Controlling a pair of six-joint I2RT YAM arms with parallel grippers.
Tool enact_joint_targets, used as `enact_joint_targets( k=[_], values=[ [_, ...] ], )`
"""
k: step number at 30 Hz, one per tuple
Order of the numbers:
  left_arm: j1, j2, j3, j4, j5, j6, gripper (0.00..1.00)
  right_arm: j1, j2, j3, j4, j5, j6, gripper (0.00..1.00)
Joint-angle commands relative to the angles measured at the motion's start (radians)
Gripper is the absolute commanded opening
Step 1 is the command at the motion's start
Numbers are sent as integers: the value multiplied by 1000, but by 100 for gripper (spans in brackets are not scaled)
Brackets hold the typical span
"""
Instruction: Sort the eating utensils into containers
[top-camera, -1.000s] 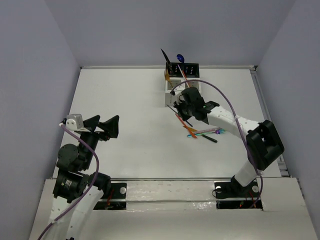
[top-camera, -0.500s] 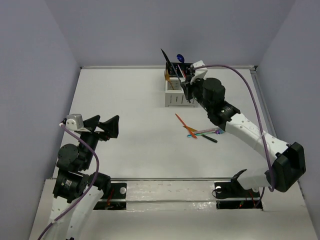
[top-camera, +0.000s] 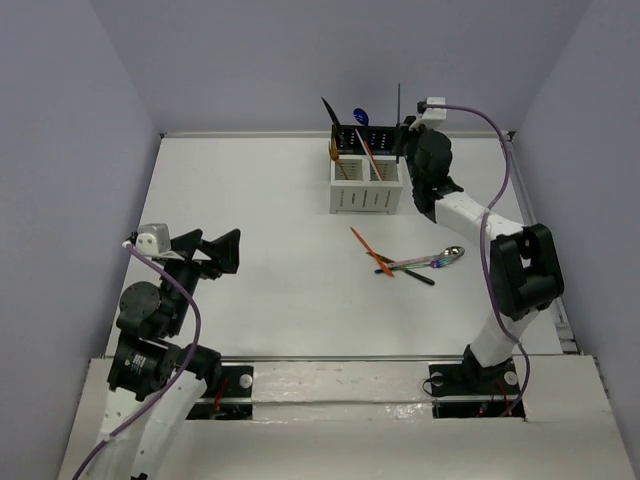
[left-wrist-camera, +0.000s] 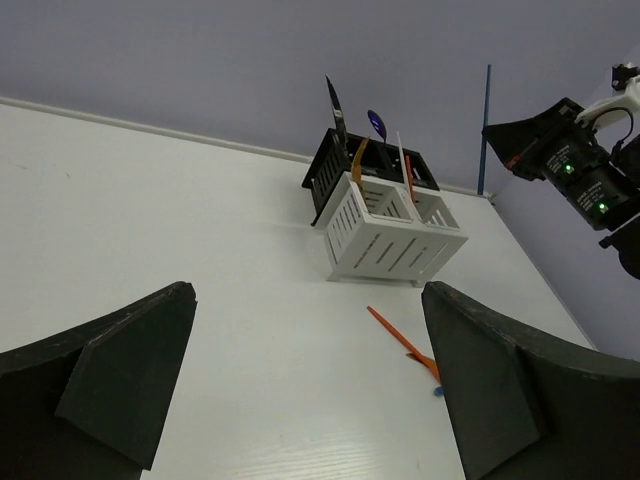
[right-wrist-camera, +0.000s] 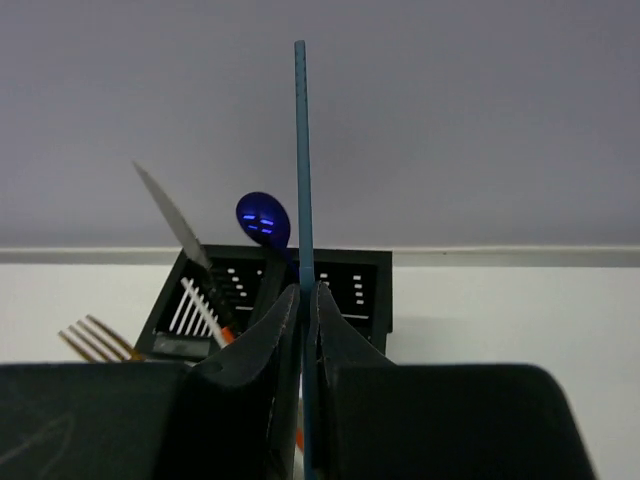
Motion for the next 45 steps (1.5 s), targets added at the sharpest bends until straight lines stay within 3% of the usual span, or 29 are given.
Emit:
enact_joint_targets(
  k=[1,11,25,31,40,45],
  values=[
    [3,21,-5,48,12,3,99,-43,73,91,160,-59,90,0],
    [12,30,-3,57,16,5,99,-54,210,99,249,-130,78,0],
    [12,44,-3,68,23,5,99,-54,247,-67,432,-162,106,0],
    [12,42,-5,72,27,3,99,-54,207,-139,461,-196,110,14],
    [12,27,-5,71,27,2,99,-54,94,-179,381,-234,95,49],
    [12,15,-5,72,30,2,99,-41,-26,-271,322,-217,116,51]
  ],
)
